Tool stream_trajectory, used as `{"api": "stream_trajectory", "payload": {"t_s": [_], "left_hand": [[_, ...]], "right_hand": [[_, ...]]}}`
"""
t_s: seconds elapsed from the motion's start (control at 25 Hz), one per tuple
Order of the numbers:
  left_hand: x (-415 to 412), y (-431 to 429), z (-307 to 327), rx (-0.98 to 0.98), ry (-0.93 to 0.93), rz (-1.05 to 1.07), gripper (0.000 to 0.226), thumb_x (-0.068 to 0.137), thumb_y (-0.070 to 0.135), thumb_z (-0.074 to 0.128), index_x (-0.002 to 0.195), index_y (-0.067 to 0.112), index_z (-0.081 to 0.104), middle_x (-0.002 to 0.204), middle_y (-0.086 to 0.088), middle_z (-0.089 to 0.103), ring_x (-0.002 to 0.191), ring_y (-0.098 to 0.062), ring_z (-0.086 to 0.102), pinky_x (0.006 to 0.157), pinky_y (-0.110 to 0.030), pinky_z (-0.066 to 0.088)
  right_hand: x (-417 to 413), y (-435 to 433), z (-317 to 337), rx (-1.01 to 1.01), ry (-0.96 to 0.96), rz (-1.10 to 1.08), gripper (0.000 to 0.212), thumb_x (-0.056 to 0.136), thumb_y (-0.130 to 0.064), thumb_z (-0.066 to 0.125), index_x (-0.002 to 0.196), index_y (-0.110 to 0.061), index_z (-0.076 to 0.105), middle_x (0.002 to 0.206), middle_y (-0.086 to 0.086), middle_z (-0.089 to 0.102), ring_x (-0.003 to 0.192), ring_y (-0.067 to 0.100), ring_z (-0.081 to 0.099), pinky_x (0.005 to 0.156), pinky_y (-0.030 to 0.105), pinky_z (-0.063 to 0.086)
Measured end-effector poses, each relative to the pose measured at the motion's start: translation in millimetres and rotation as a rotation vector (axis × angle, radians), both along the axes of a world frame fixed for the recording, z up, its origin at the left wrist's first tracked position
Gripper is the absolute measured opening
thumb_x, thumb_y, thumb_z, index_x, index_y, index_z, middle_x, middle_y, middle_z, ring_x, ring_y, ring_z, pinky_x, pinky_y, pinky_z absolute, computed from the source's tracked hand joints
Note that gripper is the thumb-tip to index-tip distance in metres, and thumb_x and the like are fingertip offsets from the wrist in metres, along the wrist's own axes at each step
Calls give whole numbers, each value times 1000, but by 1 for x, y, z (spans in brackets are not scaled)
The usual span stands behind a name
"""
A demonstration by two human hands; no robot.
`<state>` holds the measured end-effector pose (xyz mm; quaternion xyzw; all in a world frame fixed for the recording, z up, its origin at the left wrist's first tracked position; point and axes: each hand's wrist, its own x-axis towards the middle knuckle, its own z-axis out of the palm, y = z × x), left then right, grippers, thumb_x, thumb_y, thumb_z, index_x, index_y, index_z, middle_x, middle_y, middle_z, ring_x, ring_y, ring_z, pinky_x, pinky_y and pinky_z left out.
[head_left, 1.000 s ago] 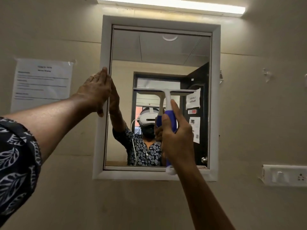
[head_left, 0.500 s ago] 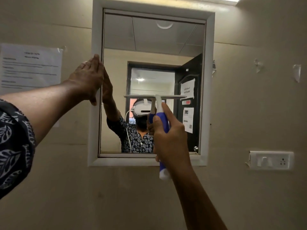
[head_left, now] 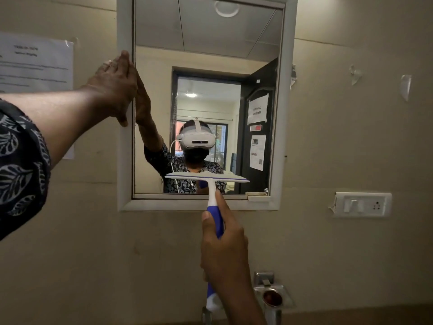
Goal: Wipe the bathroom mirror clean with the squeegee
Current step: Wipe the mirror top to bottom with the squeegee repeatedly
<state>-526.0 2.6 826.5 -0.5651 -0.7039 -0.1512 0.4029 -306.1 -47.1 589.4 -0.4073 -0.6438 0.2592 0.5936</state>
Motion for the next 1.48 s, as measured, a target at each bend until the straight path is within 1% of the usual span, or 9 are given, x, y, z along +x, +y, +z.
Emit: {"api": "stream_trajectory", "payload": {"t_s": [0.12, 0.24, 0.32, 0.48, 0.56, 0.76, 1.08, 1.36, 1.48], "left_hand": [[0, -2, 0, 1, -4, 3, 140, 50, 23, 89, 146, -2, -10, 154, -22, -14, 144, -34, -5, 116, -40, 3], [3, -3, -1, 6, -3, 0, 138, 52, 20, 89, 146, -2, -10, 154, -22, -14, 144, -34, -5, 117, -40, 4], [3, -1, -2, 12, -5, 10, 138, 52, 18, 89, 146, -2, -9, 154, -22, -13, 144, -34, -4, 117, -41, 5], [-1, 2, -1, 29, -5, -4, 138, 50, 17, 89, 147, -1, -7, 155, -21, -12, 145, -35, -3, 117, -41, 5], [-3, 3, 0, 39, -10, -10, 136, 51, 16, 89, 147, 0, -7, 155, -20, -12, 145, -34, -4, 117, -40, 5], [-5, 7, -1, 33, -25, 5, 131, 58, 13, 85, 147, 3, -10, 155, -16, -16, 145, -31, -9, 117, -39, 3], [-5, 6, -1, 15, -35, -14, 131, 60, 12, 84, 146, 3, -14, 155, -14, -19, 144, -29, -11, 117, -37, 0], [-1, 4, 0, -9, -39, 3, 135, 58, 17, 86, 146, 2, -16, 154, -15, -22, 144, -30, -12, 118, -38, 2], [-3, 4, -1, -1, -30, -1, 135, 58, 18, 86, 146, 2, -16, 154, -15, -21, 144, -30, -12, 119, -38, 3]], "right_hand": [[1, -5, -5, -60, -24, 10, 50, 94, -38, 45, 140, -46, 27, 82, -6, 59, 65, 14, 59, 66, 41, 58], [3, -12, 5, -57, -36, 30, 50, 96, -37, 42, 142, -41, 25, 74, -3, 55, 56, 8, 55, 57, 31, 58], [2, -13, 33, 79, -11, 29, 50, 96, -37, 40, 143, -38, 25, 70, -2, 51, 52, 5, 55, 46, 18, 50], [-11, 8, 134, 431, 6, 43, 51, 97, -32, 42, 145, -28, 26, 74, -11, 46, 58, 7, 56, 55, 18, 54], [-25, 22, 185, 557, -27, -3, 52, 97, -28, 44, 146, -22, 26, 75, -14, 48, 55, 5, 53, 52, 13, 50], [-57, 46, 260, 710, -22, -93, 61, 93, -17, 53, 146, -12, 25, 116, 12, 63, 78, 7, 52, 69, 16, 47], [-81, 55, 291, 721, -54, -129, 57, 94, -16, 46, 146, -15, 23, 101, 11, 66, 82, 19, 61, 72, 30, 53], [-82, 54, 298, 577, -248, -170, 67, 93, -15, 40, 148, -25, 3, 70, -1, 48, 60, 11, 50, 46, 23, 38], [-82, 45, 298, 523, -330, -232, 70, 94, -15, 38, 149, -25, -5, 74, 1, 45, 60, 11, 48, 42, 23, 33]]}}
